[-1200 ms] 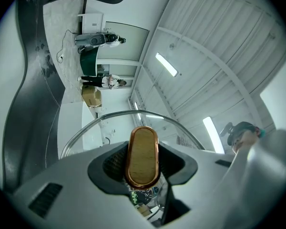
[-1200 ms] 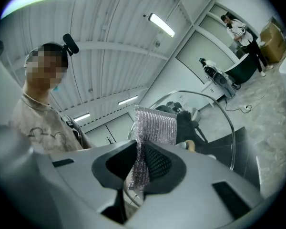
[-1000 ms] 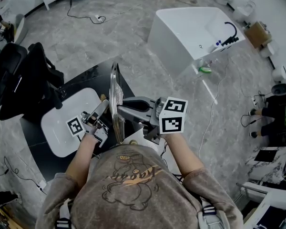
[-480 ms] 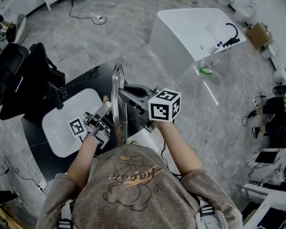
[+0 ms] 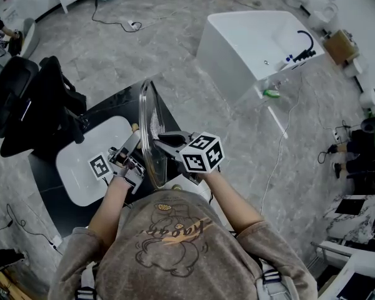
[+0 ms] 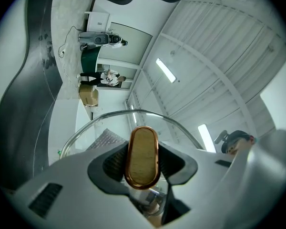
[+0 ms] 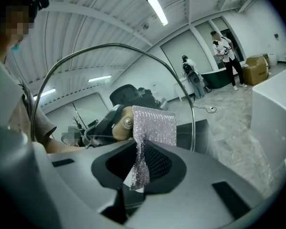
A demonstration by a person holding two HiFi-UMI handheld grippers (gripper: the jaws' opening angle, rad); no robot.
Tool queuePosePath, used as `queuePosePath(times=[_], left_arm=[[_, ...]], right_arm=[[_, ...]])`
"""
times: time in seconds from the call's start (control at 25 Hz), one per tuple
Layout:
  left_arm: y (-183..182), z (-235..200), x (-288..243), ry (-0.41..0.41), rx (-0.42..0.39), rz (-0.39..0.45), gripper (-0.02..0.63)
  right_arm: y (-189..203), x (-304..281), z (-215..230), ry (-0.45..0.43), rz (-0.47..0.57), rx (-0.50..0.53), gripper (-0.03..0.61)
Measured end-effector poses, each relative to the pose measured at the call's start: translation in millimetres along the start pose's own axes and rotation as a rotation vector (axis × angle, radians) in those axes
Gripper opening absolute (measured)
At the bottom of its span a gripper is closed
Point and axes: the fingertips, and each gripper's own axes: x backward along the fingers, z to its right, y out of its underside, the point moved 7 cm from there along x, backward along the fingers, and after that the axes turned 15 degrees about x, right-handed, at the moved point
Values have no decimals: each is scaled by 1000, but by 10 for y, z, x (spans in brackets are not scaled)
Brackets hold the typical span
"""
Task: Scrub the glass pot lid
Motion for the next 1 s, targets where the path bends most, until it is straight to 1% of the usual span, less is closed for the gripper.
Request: queuePosePath(times=[0.2,0.32,0.4,0.6,0.76,0.88,1.0], left_arm=[[-20,-55,52,-33,-5,-3,181],[-33,-84,86,-40,2,7,181],[-34,-95,101,-44,4,14,181],[-78,-79,151,-56,-6,34,181],[-144,-30,214,-80,-41,48,181],[-198,-5,273,-131,-86,50,181],[-274,10,337,-230,-159,34,181]], right_arm=[[-38,64,-213,-69,37,-23,67],[-66,95,-310,-76,48,-8,67],[-54,119,-317,-65,54,-6,67],[11,235,-203,-1,74,-11,67],[98,446,-48,62,120,-72,67],[187,613,71,130,143,-113,67],[248,748,167,199,163,-136,67]])
